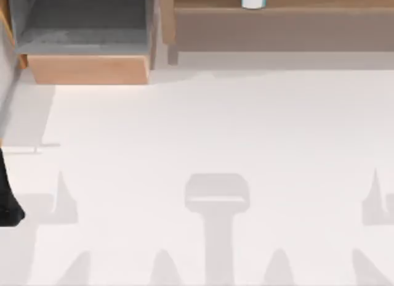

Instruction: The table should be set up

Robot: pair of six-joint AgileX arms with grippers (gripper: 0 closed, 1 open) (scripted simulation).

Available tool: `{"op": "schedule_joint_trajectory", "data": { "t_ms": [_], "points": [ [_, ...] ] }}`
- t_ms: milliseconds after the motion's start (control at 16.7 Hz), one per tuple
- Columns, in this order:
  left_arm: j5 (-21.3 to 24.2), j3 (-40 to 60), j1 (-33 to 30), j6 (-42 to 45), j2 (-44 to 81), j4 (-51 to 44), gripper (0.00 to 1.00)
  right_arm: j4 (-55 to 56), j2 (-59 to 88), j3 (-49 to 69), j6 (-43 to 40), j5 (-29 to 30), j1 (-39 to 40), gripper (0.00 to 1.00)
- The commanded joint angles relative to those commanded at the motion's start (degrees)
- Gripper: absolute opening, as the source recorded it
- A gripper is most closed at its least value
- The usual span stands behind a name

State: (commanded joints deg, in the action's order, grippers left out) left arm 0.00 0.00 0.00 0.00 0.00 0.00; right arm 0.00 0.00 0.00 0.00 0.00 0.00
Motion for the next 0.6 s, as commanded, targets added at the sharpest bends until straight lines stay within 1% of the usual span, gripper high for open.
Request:
{"op": "schedule_joint_trajectory", "data": {
  "t_ms": [180, 300, 480, 600],
  "points": [
    [-0.02, 0.49, 0.24, 0.11, 0.45, -0.22, 1.0, 0.0, 0.0, 0.0, 0.0, 0.0, 0.0, 1.0],
    [-0.04, 3.04, 1.37, 0.81, 2.78, -1.44, 1.0, 0.0, 0.0, 0.0, 0.0, 0.0, 0.0, 1.0],
    [0.33, 11.65, 4.33, 3.76, 10.87, -5.94, 1.0, 0.0, 0.0, 0.0, 0.0, 0.0, 0.0, 1.0],
    [0.81, 20.15, 6.86, 6.68, 19.1, -10.31, 1.0, 0.0, 0.0, 0.0, 0.0, 0.0, 0.0, 1.0]
  ]
}}
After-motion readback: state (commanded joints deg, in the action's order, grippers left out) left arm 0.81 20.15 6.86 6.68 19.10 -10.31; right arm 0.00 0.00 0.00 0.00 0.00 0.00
